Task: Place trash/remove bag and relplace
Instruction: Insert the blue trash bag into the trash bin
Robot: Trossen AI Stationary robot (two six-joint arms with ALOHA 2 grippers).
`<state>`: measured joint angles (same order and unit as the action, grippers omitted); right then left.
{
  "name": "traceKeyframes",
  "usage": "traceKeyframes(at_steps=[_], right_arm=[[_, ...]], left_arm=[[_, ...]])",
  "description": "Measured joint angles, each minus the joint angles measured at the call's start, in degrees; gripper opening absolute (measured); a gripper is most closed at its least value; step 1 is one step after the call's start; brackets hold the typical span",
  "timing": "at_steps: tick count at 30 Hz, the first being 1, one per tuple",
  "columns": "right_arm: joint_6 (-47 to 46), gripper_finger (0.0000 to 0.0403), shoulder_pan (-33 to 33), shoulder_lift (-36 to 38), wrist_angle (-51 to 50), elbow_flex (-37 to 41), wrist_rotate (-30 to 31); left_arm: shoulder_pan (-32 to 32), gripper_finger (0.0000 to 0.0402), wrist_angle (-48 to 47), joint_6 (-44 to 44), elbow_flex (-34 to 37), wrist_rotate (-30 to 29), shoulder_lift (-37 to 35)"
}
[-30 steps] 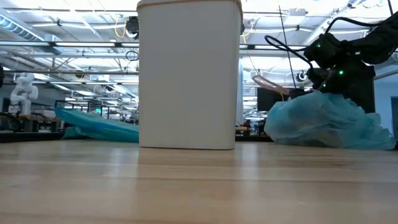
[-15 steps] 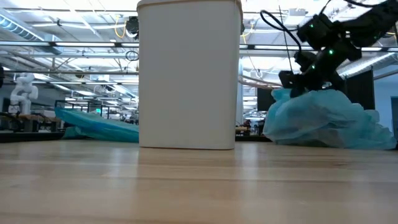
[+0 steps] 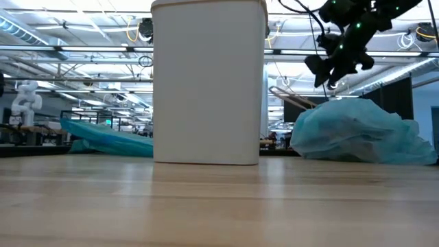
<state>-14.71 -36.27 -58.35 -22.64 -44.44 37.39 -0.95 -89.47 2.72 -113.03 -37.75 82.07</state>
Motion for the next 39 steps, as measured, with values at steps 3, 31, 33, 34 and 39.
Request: traceKeyframes(at_steps=[3,31,33,34,39], right_arm=[[1.8,0.023,0.8,0.4,-1.4,-1.9,-0.3],[6.5,0.0002,4.8,-13.3,17.4,-11.2,-44.4],[6.9,0.0002,5.0,-13.9,17.8,-11.2,-47.9],[7.1,0.0001,5.1,-13.9,17.8,-11.2,-49.0],[7.5,0.0001,6.4,-13.7,17.3,-11.2,-49.7]], left_arm=[[2.5,0.0102,4.5,0.0,5.8,-1.0,-2.9],[36.4,0.0001,41.0,-10.9,32.1,47.6,-5.2],[35.6,0.0001,41.3,-10.0,32.6,51.3,-5.4],[35.1,0.0001,41.3,-9.3,32.8,52.2,-5.5],[30.8,0.0,40.8,-7.5,33.7,56.1,-5.3]])
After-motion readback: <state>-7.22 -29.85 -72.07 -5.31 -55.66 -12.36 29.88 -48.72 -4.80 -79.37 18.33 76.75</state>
